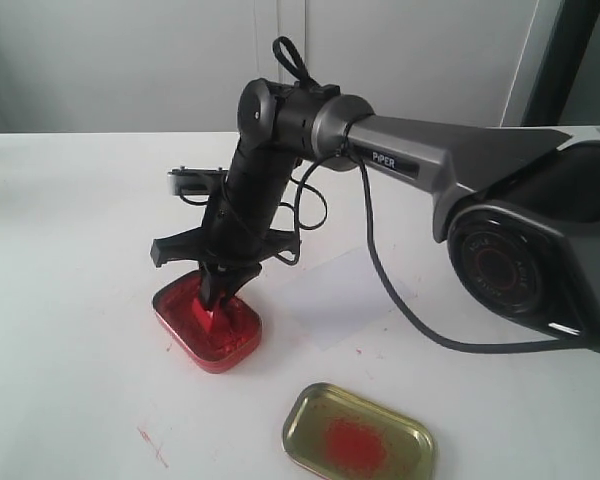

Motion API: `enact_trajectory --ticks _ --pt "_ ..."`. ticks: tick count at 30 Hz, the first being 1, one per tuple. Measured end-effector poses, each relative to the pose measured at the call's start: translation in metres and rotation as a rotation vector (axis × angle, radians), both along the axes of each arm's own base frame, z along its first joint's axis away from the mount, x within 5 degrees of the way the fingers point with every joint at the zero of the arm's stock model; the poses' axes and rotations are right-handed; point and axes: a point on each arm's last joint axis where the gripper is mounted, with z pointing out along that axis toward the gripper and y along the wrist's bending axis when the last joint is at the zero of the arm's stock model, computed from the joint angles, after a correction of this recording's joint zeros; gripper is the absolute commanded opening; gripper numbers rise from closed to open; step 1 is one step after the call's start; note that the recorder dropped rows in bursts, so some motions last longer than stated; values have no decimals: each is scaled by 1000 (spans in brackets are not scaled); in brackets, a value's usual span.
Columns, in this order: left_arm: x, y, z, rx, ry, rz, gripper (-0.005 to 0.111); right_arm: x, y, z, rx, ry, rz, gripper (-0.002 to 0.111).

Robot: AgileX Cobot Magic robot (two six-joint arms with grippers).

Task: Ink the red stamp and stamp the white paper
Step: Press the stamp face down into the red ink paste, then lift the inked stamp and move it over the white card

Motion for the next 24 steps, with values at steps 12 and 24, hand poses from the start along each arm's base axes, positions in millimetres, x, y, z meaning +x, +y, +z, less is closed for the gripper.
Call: enact_trajectory --ticks 12,24 --pt "0 0 0 0 0 0 0 2 -5 22 37 -36 1 0" --pt "0 0 0 0 0 0 0 -10 -31 37 -112 -120 47 0"
